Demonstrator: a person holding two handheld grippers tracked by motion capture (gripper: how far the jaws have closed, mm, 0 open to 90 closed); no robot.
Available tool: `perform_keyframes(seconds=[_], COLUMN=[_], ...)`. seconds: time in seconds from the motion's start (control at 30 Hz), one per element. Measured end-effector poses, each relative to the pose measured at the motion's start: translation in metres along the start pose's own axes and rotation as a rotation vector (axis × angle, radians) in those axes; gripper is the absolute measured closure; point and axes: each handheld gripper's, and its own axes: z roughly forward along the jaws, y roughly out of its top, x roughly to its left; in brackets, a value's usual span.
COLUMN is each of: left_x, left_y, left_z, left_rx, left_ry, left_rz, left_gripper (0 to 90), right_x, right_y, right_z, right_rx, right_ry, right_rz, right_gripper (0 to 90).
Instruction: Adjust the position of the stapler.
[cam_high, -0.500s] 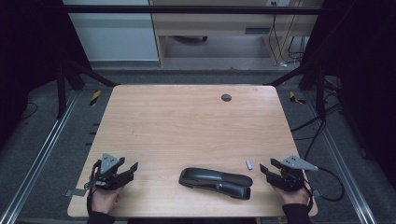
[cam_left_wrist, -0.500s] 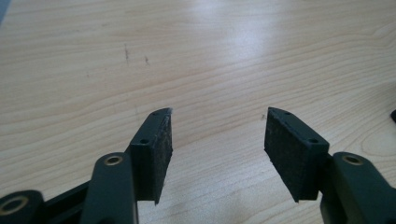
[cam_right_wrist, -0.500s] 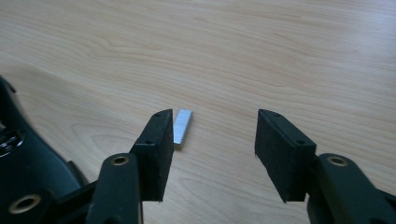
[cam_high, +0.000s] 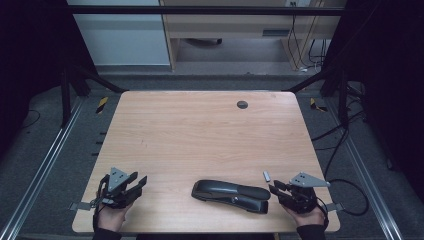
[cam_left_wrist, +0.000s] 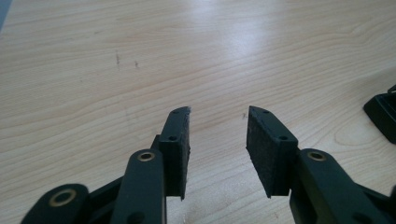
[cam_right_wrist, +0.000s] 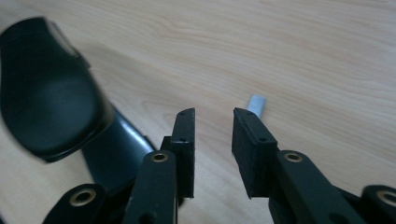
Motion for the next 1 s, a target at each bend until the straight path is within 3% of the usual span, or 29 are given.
perform_keyframes(seconds=[0.37,0.53,0.73,1.0], left_x=[-0.002,-0.003,-0.003,-0.003], left_y=[0.0,0.0,0.0,0.0], left_z=[0.0,0.001,0.001,0.001], left_rx=[0.012,0.015,0.017,0.019], left_ry=[-0.004,-0.001,0.003,0.005], left_rz=[0.01,0.019,0.02,0.02], left_gripper=[61.0,60.5,60.5,60.1], right_x=[0.02,0.025,0.03,0.037], right_y=[-0.012,-0.019,-0.023,-0.026], right_z=[-0.003,-0.003,0.002,0.01], right_rx=[0.048,0.04,0.079,0.137], right_ry=[0.112,0.134,0.179,0.224], right_rz=[-0.054,-0.1,-0.078,-0.088], right_gripper=[90.0,90.0,90.0,90.0])
